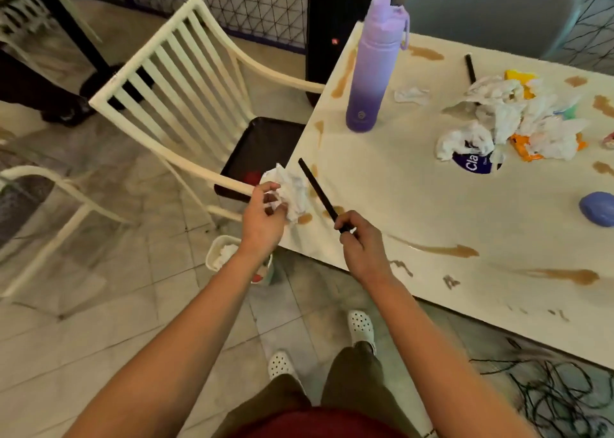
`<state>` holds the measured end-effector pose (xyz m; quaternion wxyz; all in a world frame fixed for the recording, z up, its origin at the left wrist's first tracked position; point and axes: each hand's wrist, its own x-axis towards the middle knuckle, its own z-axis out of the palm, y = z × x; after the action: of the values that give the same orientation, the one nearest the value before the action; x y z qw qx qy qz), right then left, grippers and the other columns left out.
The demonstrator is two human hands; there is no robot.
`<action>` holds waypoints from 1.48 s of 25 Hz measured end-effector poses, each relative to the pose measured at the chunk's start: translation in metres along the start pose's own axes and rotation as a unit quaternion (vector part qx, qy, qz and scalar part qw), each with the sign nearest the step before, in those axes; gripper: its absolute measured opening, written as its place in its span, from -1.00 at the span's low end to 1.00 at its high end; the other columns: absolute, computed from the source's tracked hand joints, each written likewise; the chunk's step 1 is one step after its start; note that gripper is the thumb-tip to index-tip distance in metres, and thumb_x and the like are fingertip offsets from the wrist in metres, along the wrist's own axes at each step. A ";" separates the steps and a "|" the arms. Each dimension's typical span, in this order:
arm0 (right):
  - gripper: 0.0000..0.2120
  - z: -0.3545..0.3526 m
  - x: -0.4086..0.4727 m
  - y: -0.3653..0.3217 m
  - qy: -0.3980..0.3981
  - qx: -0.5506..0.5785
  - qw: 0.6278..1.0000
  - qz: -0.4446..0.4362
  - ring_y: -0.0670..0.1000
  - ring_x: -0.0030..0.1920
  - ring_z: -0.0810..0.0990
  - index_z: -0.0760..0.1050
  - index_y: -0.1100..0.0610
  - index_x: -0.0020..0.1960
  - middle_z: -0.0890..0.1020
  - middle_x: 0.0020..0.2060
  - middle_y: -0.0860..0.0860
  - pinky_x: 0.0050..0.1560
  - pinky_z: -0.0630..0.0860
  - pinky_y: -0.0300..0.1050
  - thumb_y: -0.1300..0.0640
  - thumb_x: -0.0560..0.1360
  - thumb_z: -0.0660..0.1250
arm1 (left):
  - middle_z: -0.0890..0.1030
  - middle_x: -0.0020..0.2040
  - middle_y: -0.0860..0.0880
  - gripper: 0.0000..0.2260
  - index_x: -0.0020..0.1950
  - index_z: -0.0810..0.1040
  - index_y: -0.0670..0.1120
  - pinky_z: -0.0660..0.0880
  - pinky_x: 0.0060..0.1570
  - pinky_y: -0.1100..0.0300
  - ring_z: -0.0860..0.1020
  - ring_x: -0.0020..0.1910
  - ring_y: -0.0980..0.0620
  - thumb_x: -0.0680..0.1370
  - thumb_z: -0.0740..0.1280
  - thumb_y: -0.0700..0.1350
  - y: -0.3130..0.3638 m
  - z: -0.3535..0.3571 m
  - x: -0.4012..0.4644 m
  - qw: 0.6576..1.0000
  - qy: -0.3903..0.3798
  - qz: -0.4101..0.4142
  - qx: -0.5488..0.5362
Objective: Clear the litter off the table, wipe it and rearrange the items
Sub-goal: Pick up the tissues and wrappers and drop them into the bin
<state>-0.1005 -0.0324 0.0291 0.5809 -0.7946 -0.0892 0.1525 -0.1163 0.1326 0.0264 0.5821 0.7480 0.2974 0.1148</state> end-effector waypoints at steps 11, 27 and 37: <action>-0.74 0.136 -0.006 0.014 -0.216 -0.085 0.968 0.094 -0.11 -0.25 0.41 0.41 -0.02 -0.21 0.47 -0.27 -0.11 -0.14 0.35 -0.22 0.33 0.48 0.16 | 0.54 0.09 -0.12 -0.73 0.17 0.43 -0.05 0.54 -0.01 0.08 0.53 -0.02 -0.03 0.52 0.28 -0.29 -0.107 -0.136 0.014 0.983 0.109 -0.145 0.006; -0.88 0.270 0.075 0.113 -0.298 -0.260 0.881 0.258 0.04 -0.04 0.55 0.50 0.09 -0.03 0.57 -0.02 0.07 -0.04 0.46 -0.16 0.18 0.53 0.19 | 0.56 -0.03 -0.11 -0.73 0.00 0.47 0.05 0.51 -0.17 0.10 0.54 -0.13 -0.09 0.47 0.28 -0.31 -0.253 -0.162 0.133 0.968 -0.024 -0.225 0.108; -0.73 0.367 0.129 0.277 -0.281 -0.417 0.842 0.194 -0.01 0.04 0.52 0.48 -0.08 0.20 0.46 0.19 -0.06 0.07 0.52 -0.14 0.11 0.55 0.16 | 0.47 0.19 -0.15 -0.66 0.25 0.46 -0.08 0.37 0.10 0.24 0.48 0.11 -0.08 0.49 0.24 -0.31 -0.449 -0.135 0.233 0.950 -0.163 -0.134 0.230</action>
<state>-0.1159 0.2519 -0.3547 0.1030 -0.8861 -0.1481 0.4269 -0.1402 0.4413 -0.3959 0.4446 0.8236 0.3143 -0.1589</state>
